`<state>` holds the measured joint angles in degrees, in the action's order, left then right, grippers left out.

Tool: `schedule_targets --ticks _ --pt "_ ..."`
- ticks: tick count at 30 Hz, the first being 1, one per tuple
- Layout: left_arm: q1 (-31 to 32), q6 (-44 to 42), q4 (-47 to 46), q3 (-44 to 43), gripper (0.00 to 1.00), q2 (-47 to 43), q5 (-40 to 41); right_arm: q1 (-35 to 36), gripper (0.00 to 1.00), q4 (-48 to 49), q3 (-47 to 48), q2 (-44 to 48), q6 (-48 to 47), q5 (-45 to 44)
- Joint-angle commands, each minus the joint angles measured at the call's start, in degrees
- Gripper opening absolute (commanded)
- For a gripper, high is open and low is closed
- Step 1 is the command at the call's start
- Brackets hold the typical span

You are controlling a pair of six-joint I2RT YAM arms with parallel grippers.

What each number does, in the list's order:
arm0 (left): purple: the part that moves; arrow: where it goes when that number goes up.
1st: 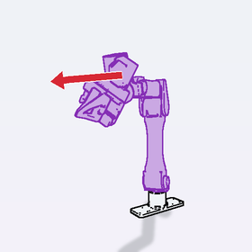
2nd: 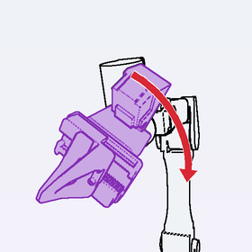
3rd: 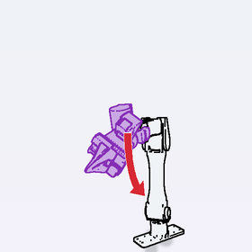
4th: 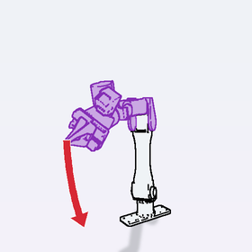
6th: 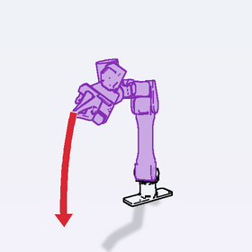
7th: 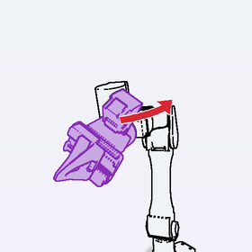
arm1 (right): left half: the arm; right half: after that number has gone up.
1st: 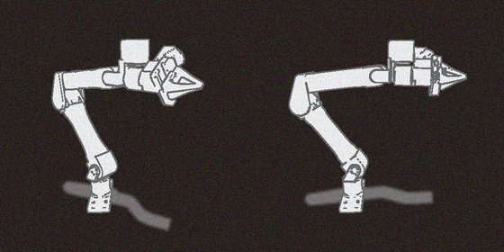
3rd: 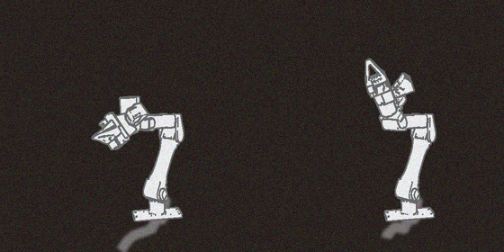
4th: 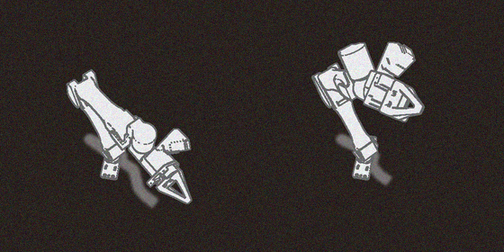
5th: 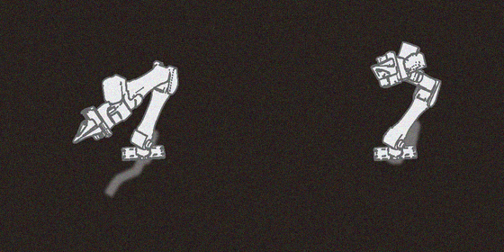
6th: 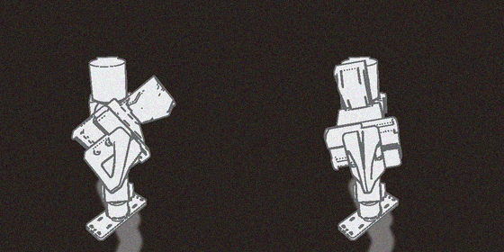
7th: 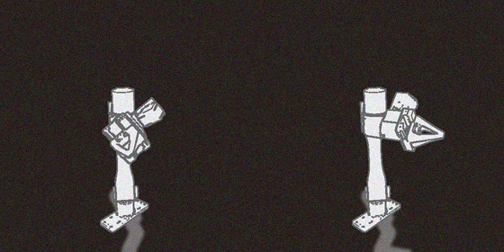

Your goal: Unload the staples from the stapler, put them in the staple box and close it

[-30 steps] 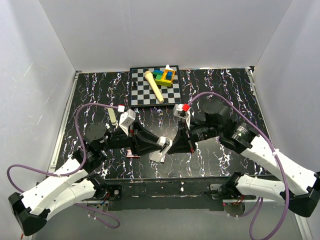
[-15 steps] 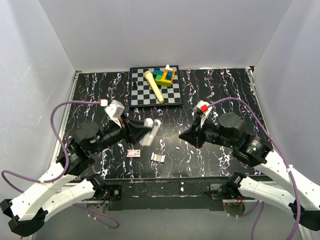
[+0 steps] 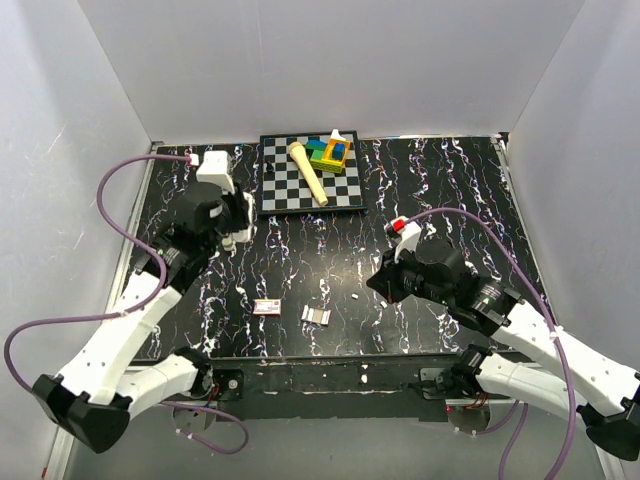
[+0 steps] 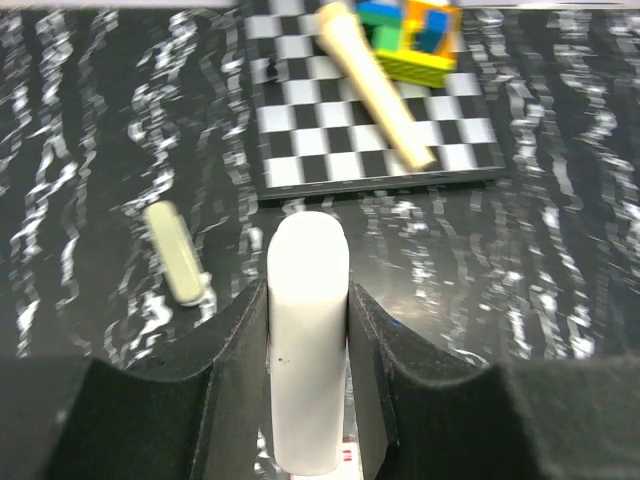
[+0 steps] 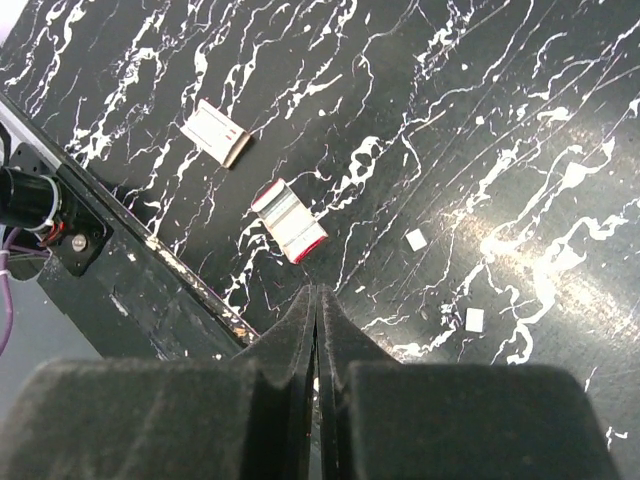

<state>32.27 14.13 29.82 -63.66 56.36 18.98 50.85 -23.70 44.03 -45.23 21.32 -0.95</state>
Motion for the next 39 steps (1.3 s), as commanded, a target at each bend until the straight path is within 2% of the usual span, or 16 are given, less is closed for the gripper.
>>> schedule_targets --ticks 1,6,14,21,27,39 --pt "-9.5 0.4 -0.2 -0.4 0.0 1.6 -2.6 0.0 0.04 3.8 -1.5 0.1 2.5 -0.7" --pt "-19.1 1.2 -2.4 1.1 0.0 5.9 -6.8 0.0 0.04 5.4 -4.1 0.0 3.6 -0.5" --pt "-28.9 2.3 -4.5 2.2 0.0 14.6 -9.7 0.0 0.05 7.5 -5.4 -0.5 4.3 0.4" --pt "-32.2 0.1 -6.3 2.6 0.0 22.5 -8.1 0.3 0.05 8.7 -7.0 0.0 5.0 2.9" --pt "-36.3 -2.1 -6.6 1.7 0.0 28.8 -10.2 0.3 0.06 8.8 -6.9 -0.6 4.3 4.2" --pt "-37.7 -3.1 -7.5 -0.9 0.0 39.3 -12.7 0.4 0.06 10.8 -8.0 -3.4 4.0 6.0"
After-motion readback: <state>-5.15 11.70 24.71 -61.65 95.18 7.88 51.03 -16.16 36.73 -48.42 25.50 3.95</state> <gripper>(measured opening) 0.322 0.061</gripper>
